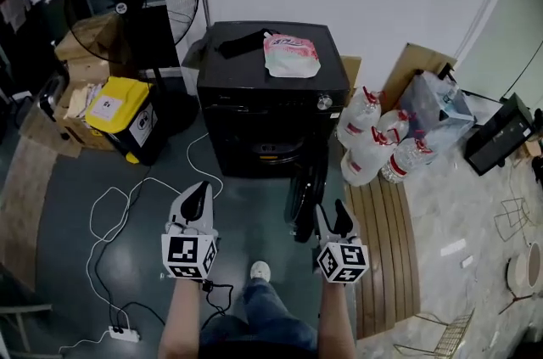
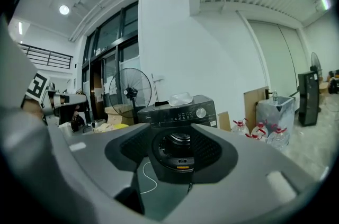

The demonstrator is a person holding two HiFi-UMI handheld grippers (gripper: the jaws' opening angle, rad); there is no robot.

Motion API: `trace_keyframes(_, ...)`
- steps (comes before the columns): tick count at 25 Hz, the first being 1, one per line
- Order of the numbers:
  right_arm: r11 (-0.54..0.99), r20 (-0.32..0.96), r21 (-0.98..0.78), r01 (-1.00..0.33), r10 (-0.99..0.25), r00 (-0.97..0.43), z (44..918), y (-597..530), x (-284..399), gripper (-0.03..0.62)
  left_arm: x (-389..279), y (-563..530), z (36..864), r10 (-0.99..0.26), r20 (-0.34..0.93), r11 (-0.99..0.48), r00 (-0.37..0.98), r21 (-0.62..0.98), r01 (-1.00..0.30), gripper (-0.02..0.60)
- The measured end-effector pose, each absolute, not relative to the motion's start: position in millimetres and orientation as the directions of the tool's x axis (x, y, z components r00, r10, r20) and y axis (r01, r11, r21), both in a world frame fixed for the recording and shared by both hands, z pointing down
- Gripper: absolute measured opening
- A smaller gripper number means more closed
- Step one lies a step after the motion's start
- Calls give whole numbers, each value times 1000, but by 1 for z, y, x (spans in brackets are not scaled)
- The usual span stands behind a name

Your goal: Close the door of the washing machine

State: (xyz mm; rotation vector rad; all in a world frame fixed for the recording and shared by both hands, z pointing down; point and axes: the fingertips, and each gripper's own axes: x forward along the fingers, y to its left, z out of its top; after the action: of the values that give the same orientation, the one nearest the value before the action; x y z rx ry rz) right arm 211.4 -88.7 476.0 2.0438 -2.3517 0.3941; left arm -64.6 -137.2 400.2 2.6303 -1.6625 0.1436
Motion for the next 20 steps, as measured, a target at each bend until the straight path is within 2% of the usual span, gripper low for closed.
trace_keyframes(12, 72, 301, -221, -973, -944, -138, 528, -171, 239, 224, -32, -241, 421, -884, 150, -446, 442, 9, -895, 8)
trace_keyframes(20, -24, 474, -246, -969, -875, -98, 601, -193, 270, 223, -5, -266, 470, -831, 263, -496, 490, 46, -867, 8)
